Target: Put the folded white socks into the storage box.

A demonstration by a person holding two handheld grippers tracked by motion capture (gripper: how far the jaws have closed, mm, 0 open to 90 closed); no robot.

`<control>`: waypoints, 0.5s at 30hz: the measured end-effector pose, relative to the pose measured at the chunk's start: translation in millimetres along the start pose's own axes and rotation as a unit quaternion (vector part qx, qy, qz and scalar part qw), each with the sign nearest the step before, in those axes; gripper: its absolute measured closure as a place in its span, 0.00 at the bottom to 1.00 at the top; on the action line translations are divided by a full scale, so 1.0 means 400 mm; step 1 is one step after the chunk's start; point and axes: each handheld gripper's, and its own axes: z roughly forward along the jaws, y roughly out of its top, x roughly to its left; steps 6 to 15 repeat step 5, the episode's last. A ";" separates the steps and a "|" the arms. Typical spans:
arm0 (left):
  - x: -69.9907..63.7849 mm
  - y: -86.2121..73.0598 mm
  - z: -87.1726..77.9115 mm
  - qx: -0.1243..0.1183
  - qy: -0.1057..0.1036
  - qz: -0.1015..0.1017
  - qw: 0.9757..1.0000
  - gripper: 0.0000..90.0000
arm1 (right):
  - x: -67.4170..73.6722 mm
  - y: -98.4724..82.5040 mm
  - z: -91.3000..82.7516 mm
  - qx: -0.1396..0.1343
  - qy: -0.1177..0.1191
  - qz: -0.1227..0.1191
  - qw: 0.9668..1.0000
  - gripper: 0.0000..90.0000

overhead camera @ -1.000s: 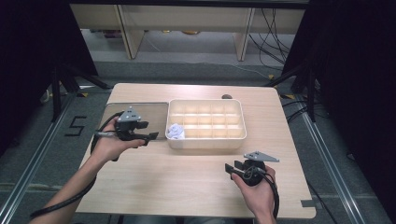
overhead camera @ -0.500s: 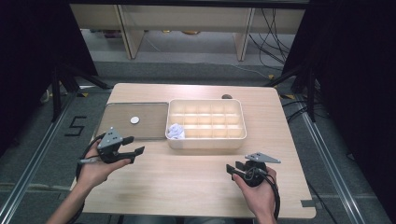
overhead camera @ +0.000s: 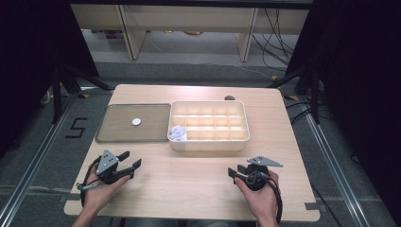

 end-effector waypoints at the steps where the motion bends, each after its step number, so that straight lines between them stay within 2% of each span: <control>1: 0.001 -0.003 0.000 -0.005 0.001 0.001 1.000 0.44 | 0.000 -0.001 -0.001 0.003 -0.002 -0.001 1.000 0.62; 4: -0.002 -0.012 0.003 -0.015 0.004 0.005 1.000 0.44 | -0.002 -0.007 0.002 0.004 0.007 0.002 1.000 0.62; 5: -0.004 -0.016 0.006 -0.021 0.002 0.007 1.000 0.44 | -0.002 -0.008 0.002 0.009 0.002 0.004 1.000 0.62; 15: -0.004 -0.016 0.006 -0.021 0.002 0.007 1.000 0.44 | -0.002 -0.008 0.002 0.009 0.002 0.004 1.000 0.62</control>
